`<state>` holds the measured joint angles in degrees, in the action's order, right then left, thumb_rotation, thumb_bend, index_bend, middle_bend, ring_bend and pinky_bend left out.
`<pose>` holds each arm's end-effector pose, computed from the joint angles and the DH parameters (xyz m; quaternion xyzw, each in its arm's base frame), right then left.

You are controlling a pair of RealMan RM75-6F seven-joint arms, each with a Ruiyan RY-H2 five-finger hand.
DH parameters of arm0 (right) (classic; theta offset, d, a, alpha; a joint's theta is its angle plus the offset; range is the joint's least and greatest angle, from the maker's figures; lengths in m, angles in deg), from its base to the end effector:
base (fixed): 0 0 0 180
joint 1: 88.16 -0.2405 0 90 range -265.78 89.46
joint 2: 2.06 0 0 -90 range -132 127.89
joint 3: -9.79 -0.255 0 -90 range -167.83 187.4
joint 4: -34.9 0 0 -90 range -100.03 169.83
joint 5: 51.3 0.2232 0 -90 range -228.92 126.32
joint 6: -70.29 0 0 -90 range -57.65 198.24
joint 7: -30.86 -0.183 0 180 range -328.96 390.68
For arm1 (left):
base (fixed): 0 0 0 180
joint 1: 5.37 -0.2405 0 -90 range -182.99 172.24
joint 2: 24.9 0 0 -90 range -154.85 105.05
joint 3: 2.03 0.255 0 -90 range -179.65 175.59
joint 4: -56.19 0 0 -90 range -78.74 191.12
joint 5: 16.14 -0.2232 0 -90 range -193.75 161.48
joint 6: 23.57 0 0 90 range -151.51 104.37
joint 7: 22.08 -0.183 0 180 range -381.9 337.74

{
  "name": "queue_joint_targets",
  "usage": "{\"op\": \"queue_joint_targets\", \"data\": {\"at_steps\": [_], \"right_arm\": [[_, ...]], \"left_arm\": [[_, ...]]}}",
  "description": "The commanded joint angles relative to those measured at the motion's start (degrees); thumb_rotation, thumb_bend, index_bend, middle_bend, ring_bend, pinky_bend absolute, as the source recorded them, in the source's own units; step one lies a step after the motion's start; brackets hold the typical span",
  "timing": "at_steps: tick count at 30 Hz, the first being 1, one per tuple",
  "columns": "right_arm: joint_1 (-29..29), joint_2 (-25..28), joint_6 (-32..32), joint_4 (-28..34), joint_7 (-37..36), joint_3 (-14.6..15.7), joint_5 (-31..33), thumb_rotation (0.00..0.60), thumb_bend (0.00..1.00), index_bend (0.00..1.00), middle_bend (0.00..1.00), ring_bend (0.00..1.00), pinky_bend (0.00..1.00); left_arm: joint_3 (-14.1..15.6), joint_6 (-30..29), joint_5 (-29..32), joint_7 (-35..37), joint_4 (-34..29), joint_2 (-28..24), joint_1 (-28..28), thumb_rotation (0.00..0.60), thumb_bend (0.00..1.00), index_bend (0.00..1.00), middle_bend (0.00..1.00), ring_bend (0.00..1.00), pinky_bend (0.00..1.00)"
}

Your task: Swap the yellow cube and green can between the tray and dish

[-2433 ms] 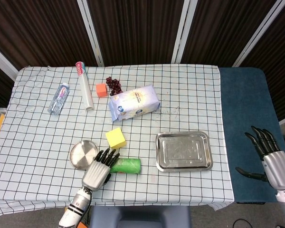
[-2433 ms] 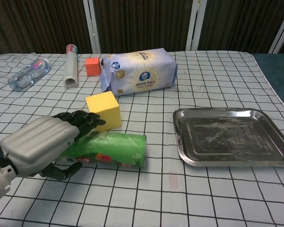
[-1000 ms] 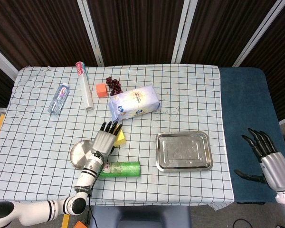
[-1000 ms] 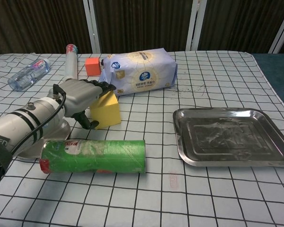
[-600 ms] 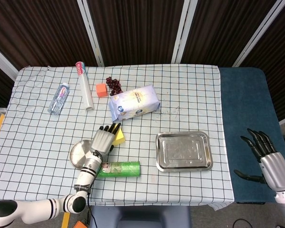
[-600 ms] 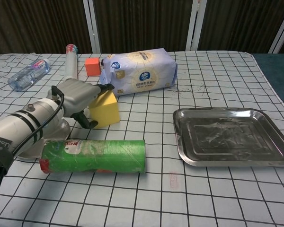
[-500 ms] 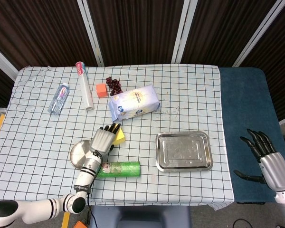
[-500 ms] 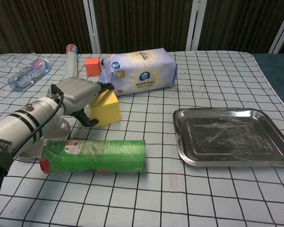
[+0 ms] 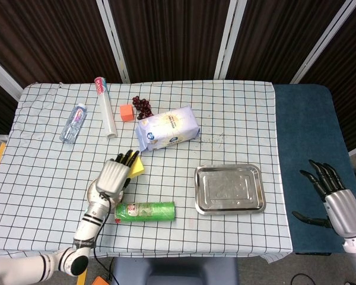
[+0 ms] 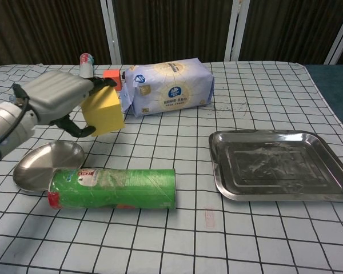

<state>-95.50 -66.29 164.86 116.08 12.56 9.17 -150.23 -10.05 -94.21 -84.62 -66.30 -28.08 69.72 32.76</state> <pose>-0.2979 -0.2224 0.1653 0.6267 -0.3370 0.5038 0.4897 -0.1337 0.3561 -0.0376 -0.7457 -0.2093 -0.3360 0.5359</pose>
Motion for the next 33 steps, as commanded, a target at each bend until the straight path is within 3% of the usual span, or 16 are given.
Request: {"op": "queue_joint_targets", "data": {"at_steps": [1, 8, 16, 19, 22, 30, 33], "right_arm": [[-0.1, -0.1, -0.2, 0.0, 0.3, 0.0, 0.0, 0.6, 0.08, 0.25, 0.02, 0.0, 0.03], [-0.3, -0.4, -0.9, 0.0, 1.0, 0.0, 0.2, 0.6, 0.08, 0.25, 0.02, 0.0, 0.03], [-0.5, -0.4, -1.2, 0.1, 1.0, -0.1, 0.3, 0.6, 0.08, 0.25, 0.02, 0.0, 0.03], [-0.4, -0.4, -1.1, 0.1, 0.8, -0.2, 0.4, 0.6, 0.08, 0.25, 0.02, 0.0, 0.03], [-0.4, -0.5, -0.9, 0.0, 0.7, -0.2, 0.3, 0.6, 0.08, 0.25, 0.03, 0.0, 0.03], [-0.4, -0.6, -1.2, 0.0, 0.9, 0.0, 0.2, 0.6, 0.08, 0.25, 0.03, 0.0, 0.03], [-0.5, -0.6, -1.3, 0.0, 1.0, 0.0, 0.2, 0.6, 0.08, 0.25, 0.03, 0.0, 0.03]], "left_arm": [[4.0, -3.6, -2.2, -0.9, -5.6, -5.7, -4.3, 0.6, 0.45, 0.38, 0.54, 0.56, 0.66], [7.6, -6.7, -4.4, 1.9, -8.1, -8.2, -9.0, 0.6, 0.45, 0.38, 0.54, 0.56, 0.66], [8.2, -5.0, -4.1, 2.9, -5.5, -6.4, -10.3, 0.6, 0.45, 0.36, 0.49, 0.52, 0.64], [8.5, -5.1, -4.5, 2.2, -5.5, -6.5, -10.8, 0.6, 0.45, 0.31, 0.43, 0.45, 0.59], [8.9, -5.2, -4.7, 1.8, -5.9, -7.0, -11.5, 0.6, 0.45, 0.26, 0.37, 0.38, 0.48], [8.9, -4.1, -2.8, 0.7, -10.4, -9.5, -12.6, 0.6, 0.41, 0.03, 0.07, 0.07, 0.27], [9.2, -3.4, -2.6, 0.6, -12.3, -10.6, -12.8, 0.6, 0.4, 0.0, 0.02, 0.01, 0.17]]}}
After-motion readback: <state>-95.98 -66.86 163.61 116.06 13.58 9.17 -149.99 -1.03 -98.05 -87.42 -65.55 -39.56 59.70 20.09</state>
